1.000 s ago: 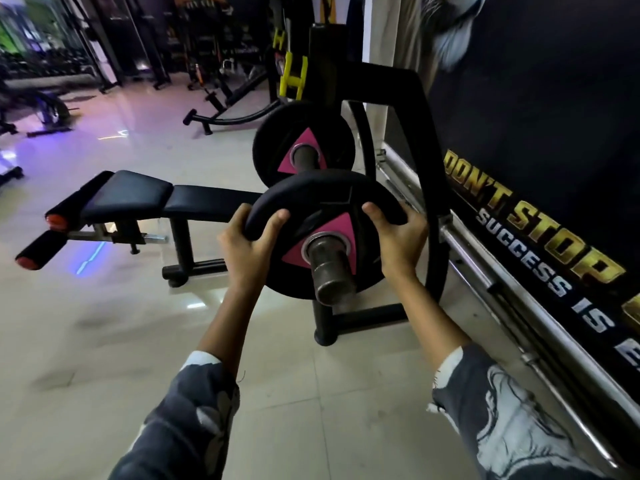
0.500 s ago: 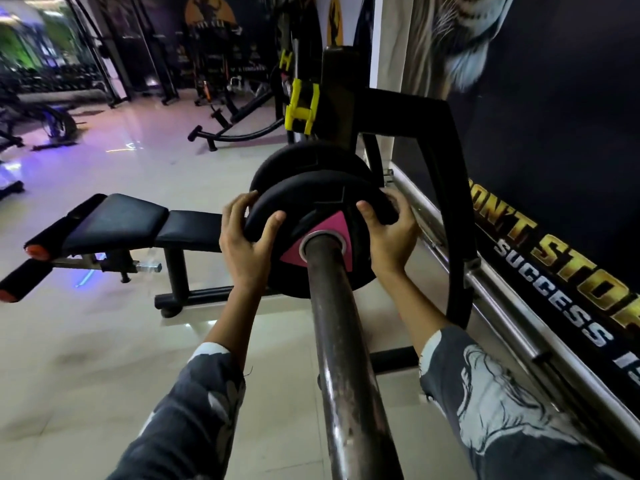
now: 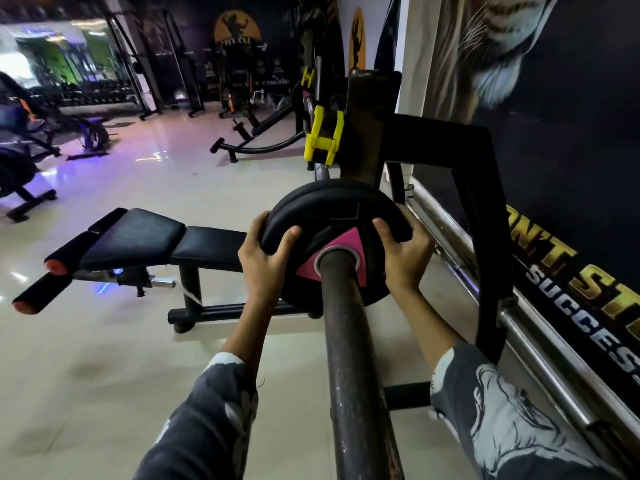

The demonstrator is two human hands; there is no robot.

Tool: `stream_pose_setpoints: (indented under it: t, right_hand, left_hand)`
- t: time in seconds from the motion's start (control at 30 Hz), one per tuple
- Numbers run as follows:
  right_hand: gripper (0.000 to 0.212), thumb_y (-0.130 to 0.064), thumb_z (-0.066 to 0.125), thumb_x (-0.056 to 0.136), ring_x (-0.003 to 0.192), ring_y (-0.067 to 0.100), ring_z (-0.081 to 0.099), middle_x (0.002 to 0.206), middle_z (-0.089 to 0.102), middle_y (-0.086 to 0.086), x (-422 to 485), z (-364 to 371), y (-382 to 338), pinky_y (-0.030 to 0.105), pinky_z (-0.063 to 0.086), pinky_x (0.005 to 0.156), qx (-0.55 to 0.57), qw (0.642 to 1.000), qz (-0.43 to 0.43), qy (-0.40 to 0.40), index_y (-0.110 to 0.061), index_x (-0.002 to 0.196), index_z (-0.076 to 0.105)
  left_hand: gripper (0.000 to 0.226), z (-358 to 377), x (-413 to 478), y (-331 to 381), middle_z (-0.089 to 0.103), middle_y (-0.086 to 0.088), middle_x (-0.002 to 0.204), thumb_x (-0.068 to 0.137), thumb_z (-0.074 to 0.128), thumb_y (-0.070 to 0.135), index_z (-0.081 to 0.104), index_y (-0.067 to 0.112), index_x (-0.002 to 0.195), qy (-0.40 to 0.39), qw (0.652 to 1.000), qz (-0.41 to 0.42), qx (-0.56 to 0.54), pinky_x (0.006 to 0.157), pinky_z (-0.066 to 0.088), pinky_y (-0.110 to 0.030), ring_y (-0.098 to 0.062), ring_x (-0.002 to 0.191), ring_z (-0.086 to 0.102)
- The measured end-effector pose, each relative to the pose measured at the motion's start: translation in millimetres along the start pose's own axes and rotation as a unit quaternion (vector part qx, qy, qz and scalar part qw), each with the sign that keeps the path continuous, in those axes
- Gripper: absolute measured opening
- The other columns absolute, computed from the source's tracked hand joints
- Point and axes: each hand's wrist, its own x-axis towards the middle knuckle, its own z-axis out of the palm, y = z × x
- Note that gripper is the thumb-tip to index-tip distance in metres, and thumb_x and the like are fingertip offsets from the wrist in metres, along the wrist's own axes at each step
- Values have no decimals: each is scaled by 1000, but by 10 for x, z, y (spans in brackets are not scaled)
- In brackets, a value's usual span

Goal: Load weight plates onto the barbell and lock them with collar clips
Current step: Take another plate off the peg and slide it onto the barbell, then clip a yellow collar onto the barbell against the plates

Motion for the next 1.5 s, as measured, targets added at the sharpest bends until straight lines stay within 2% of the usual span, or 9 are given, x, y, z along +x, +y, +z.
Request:
stream_pose_setpoints:
  t: [0.17, 0.37, 0.47, 0.73, 0.93, 1.1, 1.27, 1.4, 1.5]
  right_hand:
    - [60, -59, 49, 78, 118, 15, 54, 124, 59, 1, 62, -92, -155, 29, 44, 100, -10, 996, 16, -93, -19, 121, 56]
    - [50, -62, 50, 76, 105, 7, 58, 108, 62, -10, 384, 177, -880, 32, 48, 91, -163, 963, -86, -199, -25, 108, 63]
    - [46, -57, 58, 79, 106, 13, 58, 111, 62, -9, 412, 347, -1148, 36, 47, 90, -245, 934, -90, -246, -23, 110, 62]
    - [43, -60, 53, 81, 106, 17, 58, 114, 65, -9, 260, 589, -1283, 30, 36, 83, -443, 843, -81, -293, -28, 108, 63]
    - [38, -61, 49, 83, 105, 15, 57, 110, 65, -11, 224, 602, -1263, 32, 38, 85, -465, 841, -74, -266, -32, 105, 62]
    - [36, -60, 49, 85, 102, 14, 58, 109, 65, -11, 206, 615, -1265, 34, 41, 81, -471, 841, -77, -255, -33, 105, 62]
    - [35, -58, 50, 85, 102, 13, 58, 107, 66, -12, 205, 601, -1238, 33, 42, 84, -470, 844, -80, -246, -32, 105, 63]
    - [38, -61, 49, 83, 102, 12, 58, 106, 67, -13, 215, 595, -1194, 31, 41, 83, -461, 849, -91, -243, -32, 102, 65]
    - [43, -63, 44, 83, 108, 20, 60, 109, 69, -5, 254, 613, -1222, 39, 45, 92, -347, 912, 13, -217, -30, 100, 66]
  left_hand:
    - [54, -102, -1, -53, 64, -4, 104, 79, 55, 51, 56, 11, 115, -68, 995, 3, -70, 84, 48, -19, -8, 97, 59]
    - [30, -224, 546, -155, 62, -1, 86, 96, 43, 39, 62, 17, 98, -139, 968, -77, -195, 60, 50, -17, -7, 73, 60]
    - [21, -146, 978, -195, 61, -5, 91, 96, 49, 28, 59, 11, 104, -201, 961, -79, -171, 62, 51, -22, -14, 79, 59]
    - [64, 372, 1672, -131, 52, -10, 124, 83, 62, 50, 44, 9, 128, -319, 929, -116, -147, 73, 47, -35, -23, 109, 53]
    - [57, 684, 1758, 34, 61, -7, 120, 81, 72, 34, 47, 10, 126, -338, 902, -153, -221, 90, 53, -45, -19, 107, 61]
    - [55, 759, 1818, 80, 61, -21, 120, 79, 74, 16, 48, 4, 125, -292, 880, -219, -303, 69, 58, -36, -30, 103, 64]
    - [32, 563, 2012, -3, 64, -4, 97, 78, 74, 16, 55, 21, 103, -204, 887, -198, -364, 59, 57, -29, -11, 79, 68]
    - [67, 260, 2100, -76, 60, -9, 119, 69, 78, 27, 48, 12, 127, -236, 907, -153, -314, 67, 58, -32, -20, 97, 66]
    - [74, -17, 1969, -23, 61, -4, 118, 60, 82, 29, 50, 19, 126, -276, 928, -64, -243, 70, 58, -30, -17, 99, 65]
